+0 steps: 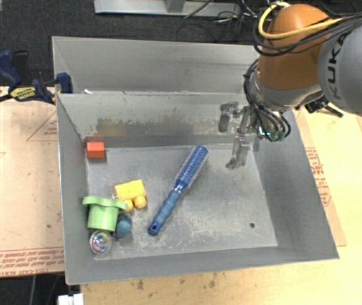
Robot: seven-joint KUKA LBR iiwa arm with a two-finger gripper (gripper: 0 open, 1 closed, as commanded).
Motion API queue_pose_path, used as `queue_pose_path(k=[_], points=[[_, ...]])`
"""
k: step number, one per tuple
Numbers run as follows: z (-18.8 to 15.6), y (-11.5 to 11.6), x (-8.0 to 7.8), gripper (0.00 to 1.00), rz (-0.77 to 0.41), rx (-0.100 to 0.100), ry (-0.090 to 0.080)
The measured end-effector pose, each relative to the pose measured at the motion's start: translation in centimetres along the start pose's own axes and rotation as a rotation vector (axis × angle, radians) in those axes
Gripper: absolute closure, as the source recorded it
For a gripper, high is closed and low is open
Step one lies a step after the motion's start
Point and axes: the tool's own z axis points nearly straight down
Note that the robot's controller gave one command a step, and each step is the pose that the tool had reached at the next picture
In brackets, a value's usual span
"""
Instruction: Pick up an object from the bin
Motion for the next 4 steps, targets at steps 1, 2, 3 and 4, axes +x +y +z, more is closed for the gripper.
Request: queue_pose_path(k=[1,2,3,4], points=[[14.8,5.1,-1.1,0.0,-0.359,-0.001,-0.003],[11.4,6.8,-1.1,0.0,-0.442,0.001,-0.011],[11.3,5.5,-1.4,0.0,-0.45,0.002,-0.01],[14.7,5.8,-1.2,0.0,-0.519,0.001,-0.005]])
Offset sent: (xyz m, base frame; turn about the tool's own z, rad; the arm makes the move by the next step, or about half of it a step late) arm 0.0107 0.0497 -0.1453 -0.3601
